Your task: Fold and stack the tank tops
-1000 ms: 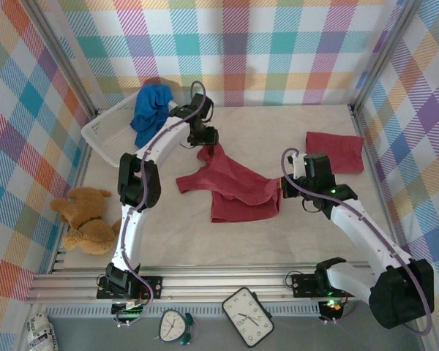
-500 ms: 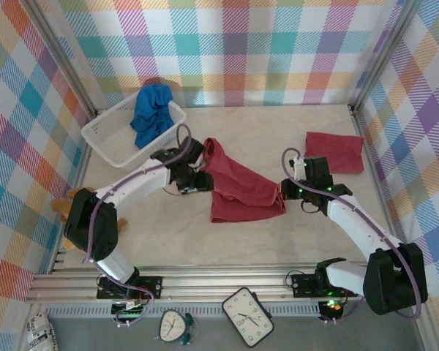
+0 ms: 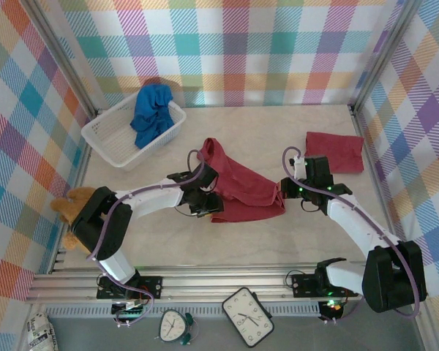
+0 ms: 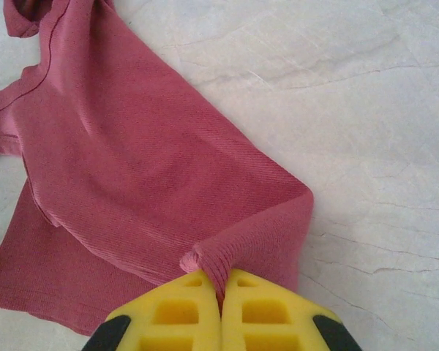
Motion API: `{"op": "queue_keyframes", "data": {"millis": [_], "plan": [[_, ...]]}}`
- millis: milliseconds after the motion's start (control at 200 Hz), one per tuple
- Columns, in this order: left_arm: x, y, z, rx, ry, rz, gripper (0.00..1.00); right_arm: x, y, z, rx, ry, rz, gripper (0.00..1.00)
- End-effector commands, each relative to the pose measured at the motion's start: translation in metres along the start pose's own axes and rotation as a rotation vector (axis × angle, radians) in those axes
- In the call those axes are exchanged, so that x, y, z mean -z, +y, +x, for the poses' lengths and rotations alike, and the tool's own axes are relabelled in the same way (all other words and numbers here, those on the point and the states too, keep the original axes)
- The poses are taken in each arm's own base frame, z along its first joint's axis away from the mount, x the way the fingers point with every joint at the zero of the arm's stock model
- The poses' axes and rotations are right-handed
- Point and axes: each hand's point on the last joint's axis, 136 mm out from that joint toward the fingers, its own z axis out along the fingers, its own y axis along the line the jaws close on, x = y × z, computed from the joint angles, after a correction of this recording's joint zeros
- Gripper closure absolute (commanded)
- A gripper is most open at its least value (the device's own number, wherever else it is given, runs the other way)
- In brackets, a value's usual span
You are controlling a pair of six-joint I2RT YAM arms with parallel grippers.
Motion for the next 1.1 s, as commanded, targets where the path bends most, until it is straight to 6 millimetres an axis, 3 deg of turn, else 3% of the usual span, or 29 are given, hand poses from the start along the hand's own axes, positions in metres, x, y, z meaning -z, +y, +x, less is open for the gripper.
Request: {"op": "queue_keyframes", "data": {"millis": [0,260,460,585,755,895,945,1020,1095], "plan": [[-0.013,0.007,0.014,0.008,0.043,-0.016,0.61,0.0,0.0,0.002,0.003,-0.004,-0.015,1.0],[-0.009,0.033,0.019,-0.017,0.051,-0.145,0.62,0.001,-0.001,0.002,0.005,-0.005,-0.012,1.0],[-0.016,0.036,0.026,-0.013,0.072,-0.134,0.64,0.001,0.0,0.001,-0.001,-0.007,-0.017,1.0],[-0.021,0.042,0.028,-0.026,0.083,-0.156,0.72,0.003,0.0,0.0,0.002,-0.014,-0.017,1.0],[-0.017,0.034,0.019,-0.058,0.073,-0.162,0.84,0.008,0.011,-0.009,0.01,-0.043,-0.063,1.0],[0.011,0.03,0.008,-0.111,0.034,-0.207,1.0,0.022,0.031,-0.026,0.041,-0.12,-0.159,1.0],[0.026,0.028,0.003,-0.135,0.018,-0.226,1.0,0.03,0.038,-0.036,0.049,-0.157,-0.185,1.0],[0.059,0.025,-0.006,-0.178,-0.025,-0.274,1.0,0.047,0.049,-0.055,0.066,-0.222,-0.211,1.0],[0.107,0.02,-0.022,-0.224,-0.102,-0.322,1.0,0.071,0.059,-0.081,0.08,-0.31,-0.223,1.0]]}}
